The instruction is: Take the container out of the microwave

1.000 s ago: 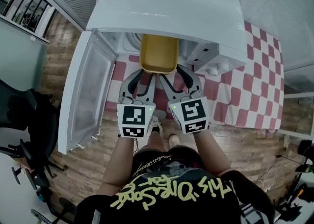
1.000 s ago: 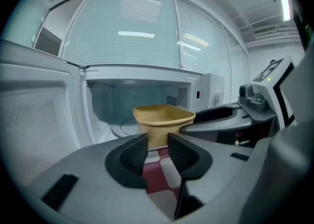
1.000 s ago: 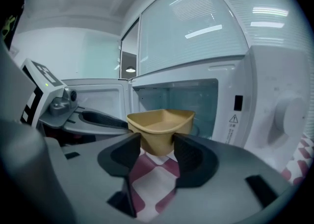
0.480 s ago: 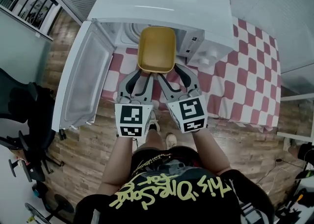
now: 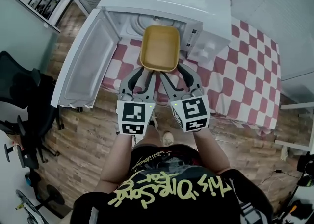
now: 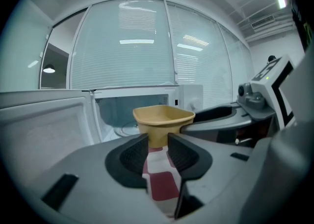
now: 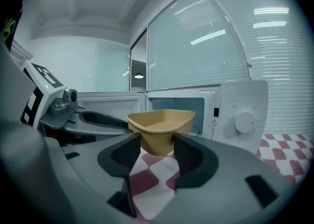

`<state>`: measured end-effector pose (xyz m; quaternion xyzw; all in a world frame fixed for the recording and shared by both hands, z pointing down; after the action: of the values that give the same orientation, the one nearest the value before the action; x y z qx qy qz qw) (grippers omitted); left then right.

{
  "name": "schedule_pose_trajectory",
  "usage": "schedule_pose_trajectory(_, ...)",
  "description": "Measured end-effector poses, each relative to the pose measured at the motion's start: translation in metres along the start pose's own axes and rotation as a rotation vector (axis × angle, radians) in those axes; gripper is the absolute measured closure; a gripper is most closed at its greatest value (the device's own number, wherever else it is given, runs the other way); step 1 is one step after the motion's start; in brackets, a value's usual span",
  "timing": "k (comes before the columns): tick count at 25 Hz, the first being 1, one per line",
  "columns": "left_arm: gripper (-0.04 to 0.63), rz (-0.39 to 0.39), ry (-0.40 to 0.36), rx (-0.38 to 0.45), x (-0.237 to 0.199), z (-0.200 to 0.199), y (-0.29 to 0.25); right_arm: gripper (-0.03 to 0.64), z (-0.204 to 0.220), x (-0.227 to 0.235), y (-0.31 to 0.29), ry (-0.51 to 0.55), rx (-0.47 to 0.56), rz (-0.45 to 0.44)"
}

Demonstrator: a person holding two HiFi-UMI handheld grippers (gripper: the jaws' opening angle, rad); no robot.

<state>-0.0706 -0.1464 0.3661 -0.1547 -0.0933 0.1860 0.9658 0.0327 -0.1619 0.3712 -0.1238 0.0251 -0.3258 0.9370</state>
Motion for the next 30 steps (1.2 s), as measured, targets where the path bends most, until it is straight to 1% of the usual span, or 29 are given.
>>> schedule_pose_trajectory(6, 0.466, -0.027, -0.002, 0.005, 0.015, -0.001, 0.018, 0.400, 0.001, -0.006, 0.020, 0.009, 0.012, -0.024)
schedule_pose_trajectory(18, 0.466, -0.076, 0.018, 0.011, 0.046, 0.004, 0.054, 0.400, 0.007, -0.019, 0.060, 0.025, 0.017, -0.075)
schedule_pose_trajectory(30, 0.468, -0.102, 0.031, 0.014, 0.049, 0.006, 0.079, 0.400, 0.004, -0.037, 0.073, 0.051, 0.023, -0.107)
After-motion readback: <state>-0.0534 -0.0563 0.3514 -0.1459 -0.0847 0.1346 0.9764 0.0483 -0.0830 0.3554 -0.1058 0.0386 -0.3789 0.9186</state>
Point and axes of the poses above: the fingertips, and each gripper's own axes: y backward along the fingers, x to its right, z out of its underside, the point moved 5 cm from there along y, backward along the fingers
